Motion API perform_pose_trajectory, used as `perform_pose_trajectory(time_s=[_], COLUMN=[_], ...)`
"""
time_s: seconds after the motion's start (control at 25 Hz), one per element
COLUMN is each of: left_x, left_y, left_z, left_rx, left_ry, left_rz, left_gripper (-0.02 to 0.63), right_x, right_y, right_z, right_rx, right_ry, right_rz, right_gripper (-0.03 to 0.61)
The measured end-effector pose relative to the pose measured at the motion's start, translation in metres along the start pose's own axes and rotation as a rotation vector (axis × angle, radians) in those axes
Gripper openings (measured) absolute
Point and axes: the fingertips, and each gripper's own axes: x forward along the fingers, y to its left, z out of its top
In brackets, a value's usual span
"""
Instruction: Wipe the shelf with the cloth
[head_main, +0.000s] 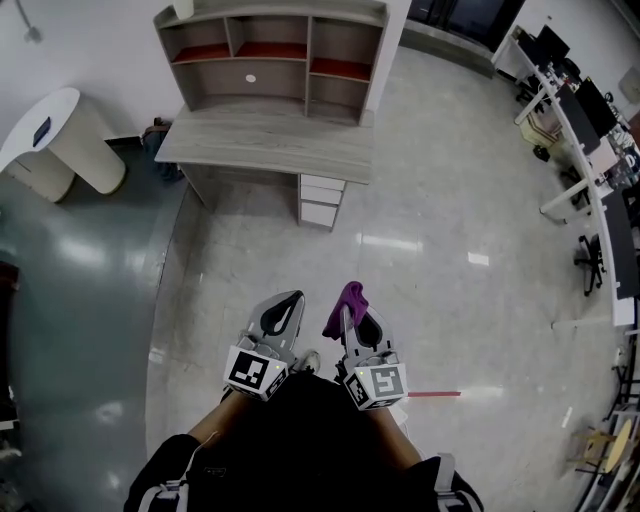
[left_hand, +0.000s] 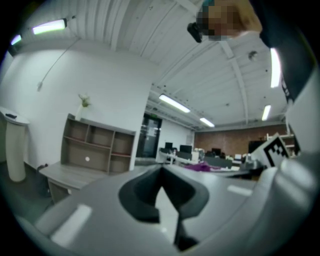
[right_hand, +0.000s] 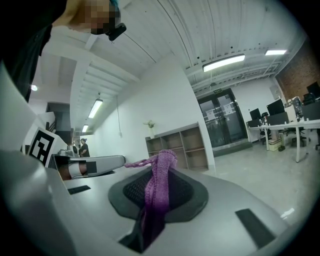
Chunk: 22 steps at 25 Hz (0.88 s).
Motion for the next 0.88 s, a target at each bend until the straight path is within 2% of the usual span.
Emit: perform_pose_trajectory(time_s=[0.2,0.4,0.72,0.88], left_x=[0.014,0.036,0.099,0.123], left_y=[0.008,0.043,0.122,0.171], left_z=[-0.008,-0.015,0.002,0.016], left_rx=[-0.021,-0.060,-0.073,-0.053], left_ry=[0.026,0.038,0.015,0.009], left_rz=[0.009,0.023,-0.016,-0.035], left_gripper=[0.002,0.002,0.002,0.002], right_x=[0.009,0.043,0.135,0.188], right_y=[-0.015,-0.028,-0.035,-0.035], right_z=[0.000,-0.001,0.020,0.032], right_rx=[0.019,0.014,-0.017,-0.016], right_ry=[0.003,0.012,0.002,0.004], right_rz=[-0.017,-0.040,-0.069,-0.096], right_gripper=[0.051,0.051,0.051,0.051])
